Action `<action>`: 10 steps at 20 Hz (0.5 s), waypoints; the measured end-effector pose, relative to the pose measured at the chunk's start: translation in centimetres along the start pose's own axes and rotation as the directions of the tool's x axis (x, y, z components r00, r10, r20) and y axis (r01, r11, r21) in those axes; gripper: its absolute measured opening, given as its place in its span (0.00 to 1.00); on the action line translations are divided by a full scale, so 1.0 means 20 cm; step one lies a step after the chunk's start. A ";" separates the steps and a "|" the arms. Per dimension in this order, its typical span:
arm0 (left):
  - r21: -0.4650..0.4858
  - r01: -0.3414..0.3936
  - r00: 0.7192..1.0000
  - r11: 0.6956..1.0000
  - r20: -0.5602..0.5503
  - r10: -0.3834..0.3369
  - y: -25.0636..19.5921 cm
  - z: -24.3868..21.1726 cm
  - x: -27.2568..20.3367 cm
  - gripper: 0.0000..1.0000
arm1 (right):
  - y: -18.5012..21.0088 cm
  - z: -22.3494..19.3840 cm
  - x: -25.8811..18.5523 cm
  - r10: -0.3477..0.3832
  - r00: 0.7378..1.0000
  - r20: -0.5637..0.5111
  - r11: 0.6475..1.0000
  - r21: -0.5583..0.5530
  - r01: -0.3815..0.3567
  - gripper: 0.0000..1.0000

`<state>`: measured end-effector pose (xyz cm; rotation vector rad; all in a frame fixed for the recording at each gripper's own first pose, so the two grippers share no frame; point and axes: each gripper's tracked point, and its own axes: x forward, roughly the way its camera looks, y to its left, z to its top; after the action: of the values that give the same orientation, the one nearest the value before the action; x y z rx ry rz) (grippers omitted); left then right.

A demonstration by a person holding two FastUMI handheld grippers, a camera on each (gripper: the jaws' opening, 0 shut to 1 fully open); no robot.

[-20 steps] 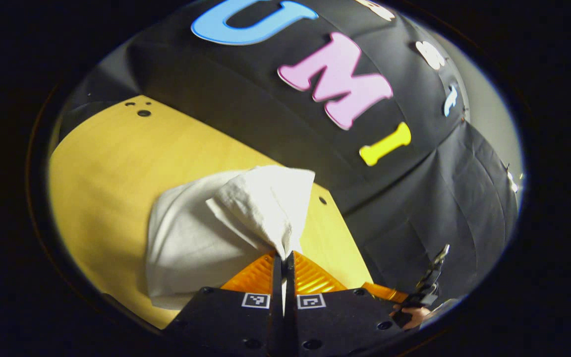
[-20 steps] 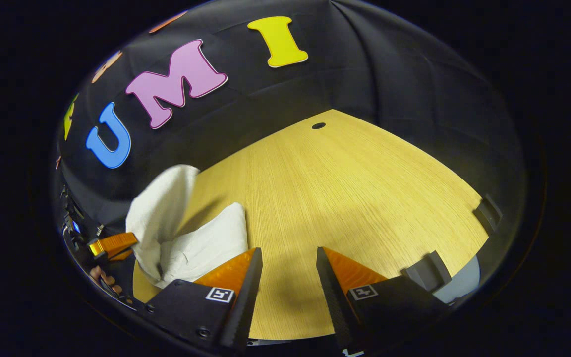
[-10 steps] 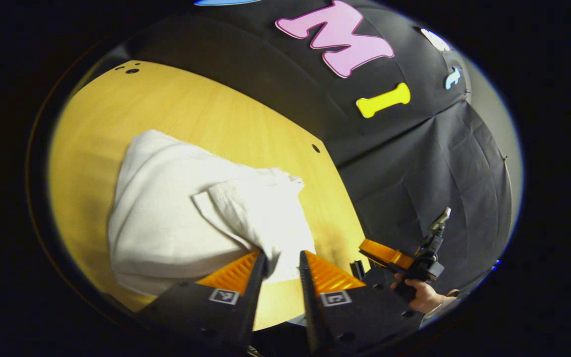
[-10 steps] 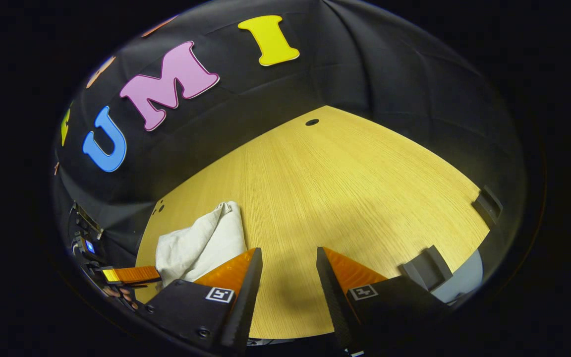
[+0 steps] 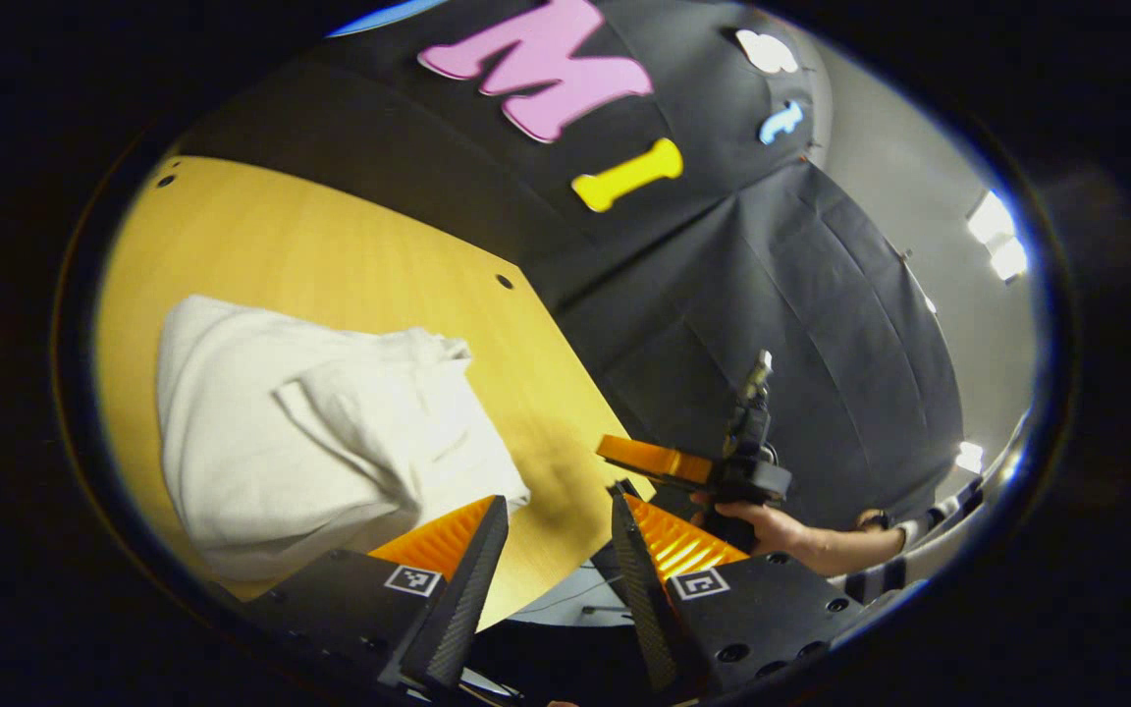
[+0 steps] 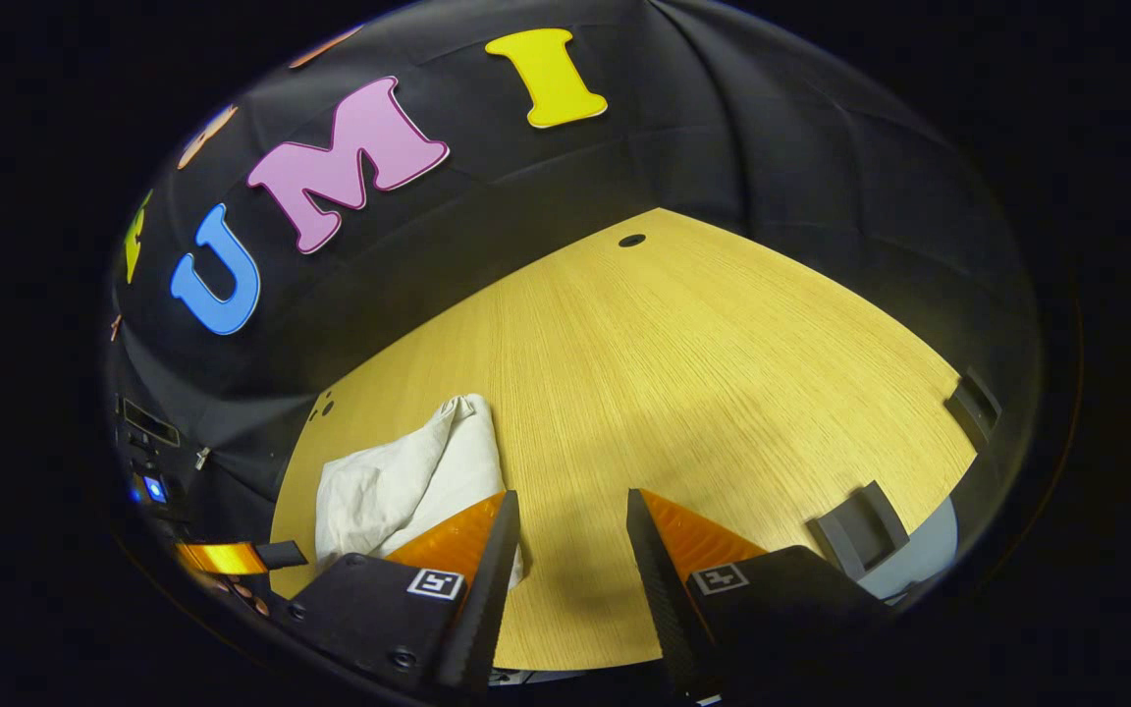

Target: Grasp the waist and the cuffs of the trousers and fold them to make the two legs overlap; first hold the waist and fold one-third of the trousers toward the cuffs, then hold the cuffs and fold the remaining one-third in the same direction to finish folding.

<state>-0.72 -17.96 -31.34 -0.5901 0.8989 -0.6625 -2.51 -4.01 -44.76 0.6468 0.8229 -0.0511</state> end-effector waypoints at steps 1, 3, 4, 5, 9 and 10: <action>-0.050 -0.069 0.995 0.996 0.065 0.072 0.10 0.08 -0.07 0.72 | 0.01 0.00 -0.01 0.005 1.000 0.002 1.000 0.001 -0.005 0.69; -0.138 -0.183 0.958 0.973 0.197 0.208 0.28 0.22 -0.20 0.80 | 0.07 0.00 -0.01 0.023 1.000 0.006 1.000 0.003 -0.023 0.69; -0.174 -0.221 0.934 0.960 0.246 0.259 0.35 0.27 -0.28 0.82 | 0.11 0.01 -0.03 0.044 0.999 0.011 0.999 0.002 -0.044 0.69; -0.200 -0.249 0.914 0.948 0.275 0.298 0.39 0.31 -0.35 0.86 | 0.17 0.01 -0.04 0.063 0.998 0.017 0.998 -0.002 -0.063 0.69; -0.224 -0.338 0.864 0.914 0.312 0.396 0.49 0.34 -0.49 0.87 | 0.40 0.02 -0.09 0.163 0.986 0.027 0.986 -0.036 -0.162 0.70; -0.223 -0.353 0.858 0.909 0.309 0.410 0.50 0.32 -0.49 0.88 | 0.45 0.01 -0.10 0.182 0.983 0.023 0.982 -0.049 -0.180 0.71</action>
<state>2.99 -2.91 -30.22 -0.6246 0.7064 -0.1143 -1.15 2.70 -38.60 0.6730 0.7337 0.1237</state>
